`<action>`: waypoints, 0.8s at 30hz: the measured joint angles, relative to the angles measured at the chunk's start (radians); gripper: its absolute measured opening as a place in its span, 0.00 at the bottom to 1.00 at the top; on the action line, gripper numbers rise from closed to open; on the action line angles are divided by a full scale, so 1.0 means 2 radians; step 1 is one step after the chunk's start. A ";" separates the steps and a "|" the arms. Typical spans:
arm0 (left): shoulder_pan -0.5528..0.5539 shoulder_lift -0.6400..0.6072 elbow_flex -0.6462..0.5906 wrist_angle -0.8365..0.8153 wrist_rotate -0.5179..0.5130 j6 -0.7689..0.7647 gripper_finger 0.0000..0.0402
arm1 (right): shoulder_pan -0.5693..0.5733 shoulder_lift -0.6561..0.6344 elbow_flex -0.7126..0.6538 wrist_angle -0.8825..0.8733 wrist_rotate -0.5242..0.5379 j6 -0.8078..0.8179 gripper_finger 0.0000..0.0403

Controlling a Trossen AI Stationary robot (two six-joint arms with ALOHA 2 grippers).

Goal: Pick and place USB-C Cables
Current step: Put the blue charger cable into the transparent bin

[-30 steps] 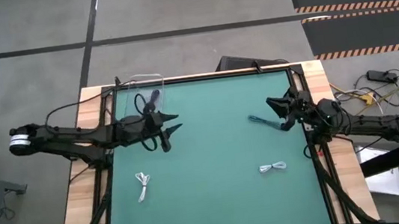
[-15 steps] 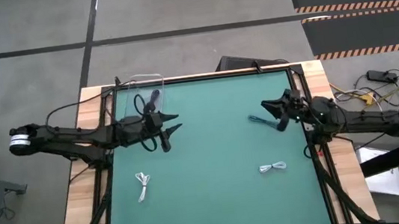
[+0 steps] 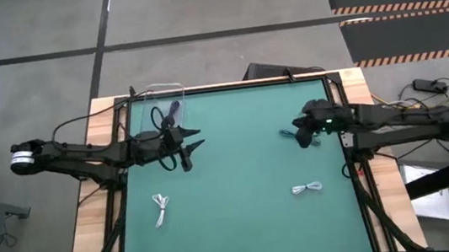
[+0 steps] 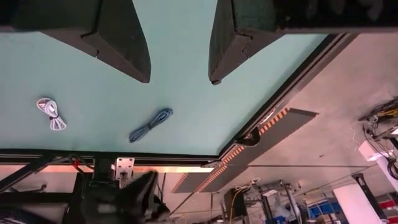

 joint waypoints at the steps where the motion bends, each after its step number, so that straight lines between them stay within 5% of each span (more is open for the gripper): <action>1: 0.000 0.000 0.000 0.001 0.000 0.000 0.37 | 0.000 0.015 0.010 -0.020 0.001 0.003 0.08; 12: 0.000 0.000 -0.001 0.026 0.000 0.000 0.37 | 0.000 0.150 0.075 -0.157 -0.019 -0.009 0.08; 24: 0.000 0.000 -0.002 0.025 0.000 0.000 0.37 | 0.000 0.203 0.079 -0.162 -0.016 -0.030 0.11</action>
